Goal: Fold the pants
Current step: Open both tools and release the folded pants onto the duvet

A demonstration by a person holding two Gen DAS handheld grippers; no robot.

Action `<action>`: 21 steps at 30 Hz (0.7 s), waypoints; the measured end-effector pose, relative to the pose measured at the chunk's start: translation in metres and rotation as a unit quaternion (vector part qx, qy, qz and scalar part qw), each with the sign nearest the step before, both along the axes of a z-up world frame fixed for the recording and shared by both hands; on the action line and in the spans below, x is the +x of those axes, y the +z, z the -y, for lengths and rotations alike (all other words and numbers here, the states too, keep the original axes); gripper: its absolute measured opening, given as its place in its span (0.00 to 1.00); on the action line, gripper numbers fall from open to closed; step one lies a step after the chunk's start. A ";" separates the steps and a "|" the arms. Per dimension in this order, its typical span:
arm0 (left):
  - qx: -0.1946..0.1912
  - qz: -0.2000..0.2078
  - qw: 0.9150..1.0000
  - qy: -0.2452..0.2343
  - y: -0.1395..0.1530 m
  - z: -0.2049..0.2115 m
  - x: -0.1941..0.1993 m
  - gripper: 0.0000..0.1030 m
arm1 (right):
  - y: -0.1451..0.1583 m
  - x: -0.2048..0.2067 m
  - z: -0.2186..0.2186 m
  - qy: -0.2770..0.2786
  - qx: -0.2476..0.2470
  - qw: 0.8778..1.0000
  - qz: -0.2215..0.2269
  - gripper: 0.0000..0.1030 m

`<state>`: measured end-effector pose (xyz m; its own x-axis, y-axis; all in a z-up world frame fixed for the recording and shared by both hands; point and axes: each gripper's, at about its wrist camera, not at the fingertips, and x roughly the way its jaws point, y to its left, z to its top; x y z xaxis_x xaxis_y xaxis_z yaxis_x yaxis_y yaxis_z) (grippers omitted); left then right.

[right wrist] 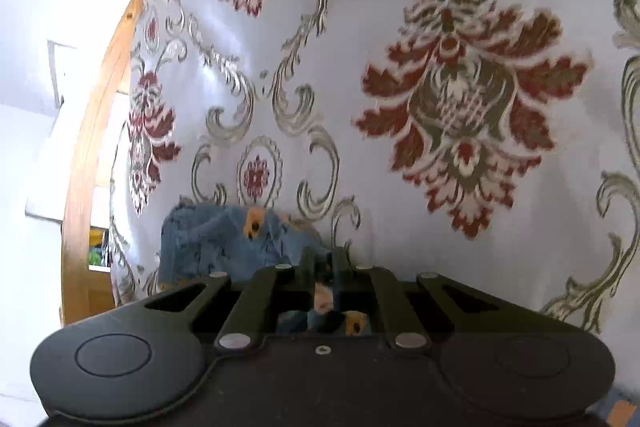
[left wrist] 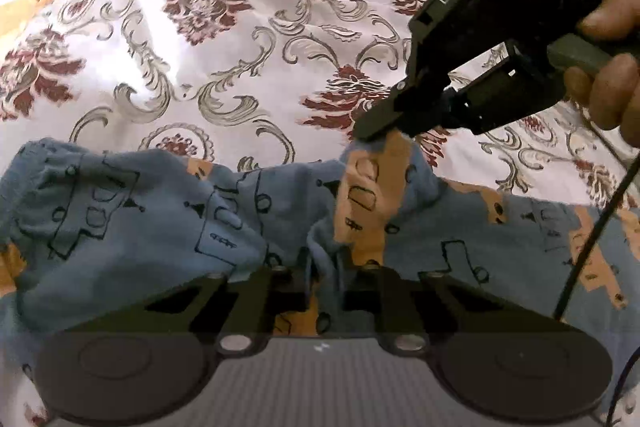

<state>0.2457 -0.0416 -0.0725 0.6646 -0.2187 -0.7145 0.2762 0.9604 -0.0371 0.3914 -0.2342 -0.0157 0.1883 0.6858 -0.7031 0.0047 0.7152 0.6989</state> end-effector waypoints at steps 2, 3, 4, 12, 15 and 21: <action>-0.018 -0.013 1.000 0.007 0.003 -0.005 0.003 0.11 | 0.002 0.004 0.000 -0.009 -0.007 1.000 0.011 0.06; -0.023 -0.017 1.000 0.008 0.003 -0.008 0.005 0.11 | 0.002 0.006 0.000 -0.012 -0.011 1.000 0.016 0.06; -0.026 -0.021 0.999 0.009 0.003 -0.010 0.005 0.11 | 0.002 0.008 -0.001 -0.014 -0.017 1.000 0.021 0.06; -0.051 -0.069 0.996 0.012 0.007 -0.024 0.016 0.44 | 0.007 0.028 0.000 0.020 -0.066 0.991 0.113 0.23; -0.070 -0.065 0.995 0.031 0.022 -0.043 0.018 0.62 | 0.028 0.007 0.001 0.054 -0.067 0.982 0.167 0.47; -0.028 -0.013 0.992 0.125 0.036 -0.111 0.025 0.70 | 0.008 -0.043 0.014 0.032 0.040 0.992 0.119 0.61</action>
<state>0.2707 0.0698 -0.0368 0.6853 -0.0896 -0.7228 0.0287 0.9950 -0.0962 0.3487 -0.2480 -0.0075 0.2960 0.7540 -0.5864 -0.2110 0.6504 0.7297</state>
